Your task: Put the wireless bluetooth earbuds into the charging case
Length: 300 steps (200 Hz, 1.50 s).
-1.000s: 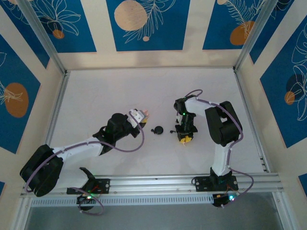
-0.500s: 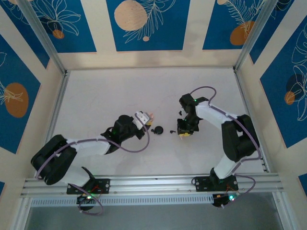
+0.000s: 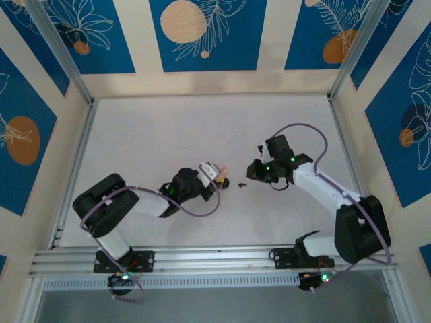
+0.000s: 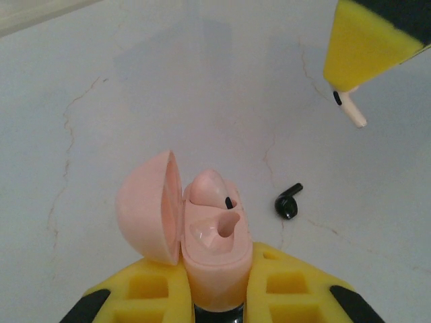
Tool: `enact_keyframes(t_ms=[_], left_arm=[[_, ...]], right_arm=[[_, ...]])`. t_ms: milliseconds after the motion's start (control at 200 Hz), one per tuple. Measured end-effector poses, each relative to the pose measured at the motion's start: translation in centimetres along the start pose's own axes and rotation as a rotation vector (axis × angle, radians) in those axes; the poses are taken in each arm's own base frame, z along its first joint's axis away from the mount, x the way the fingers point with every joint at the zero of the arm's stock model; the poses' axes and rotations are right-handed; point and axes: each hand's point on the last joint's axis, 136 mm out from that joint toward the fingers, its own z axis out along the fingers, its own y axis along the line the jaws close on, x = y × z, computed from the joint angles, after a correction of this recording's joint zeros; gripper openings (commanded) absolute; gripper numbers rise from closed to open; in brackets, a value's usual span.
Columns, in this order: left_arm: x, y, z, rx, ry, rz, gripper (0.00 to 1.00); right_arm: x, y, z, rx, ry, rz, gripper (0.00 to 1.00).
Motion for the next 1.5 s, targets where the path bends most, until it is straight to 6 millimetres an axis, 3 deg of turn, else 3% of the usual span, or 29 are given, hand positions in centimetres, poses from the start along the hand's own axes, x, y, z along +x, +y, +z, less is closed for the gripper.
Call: enact_keyframes(t_ms=[190,475,875,1500], left_arm=[[-1.2,-0.7,0.6,0.030,-0.054,-0.021,0.07],[-1.9,-1.6,1.4,0.069,-0.098,-0.049,0.07],[-3.9,-2.0,1.3,0.103,-0.192,-0.100,0.07],[-5.2,-2.1,1.1,0.109,-0.257,-0.121,0.07]], right_arm=[[-1.4,1.9,-2.0,-0.109,-0.138,-0.043,0.21],[-3.1,4.5,-3.4,-0.213,-0.238,-0.103,0.21],[-3.0,7.7,-3.4,-0.294,-0.265,-0.174,0.21],[-2.4,7.8,-1.5,-0.263,-0.235,-0.187,0.20]])
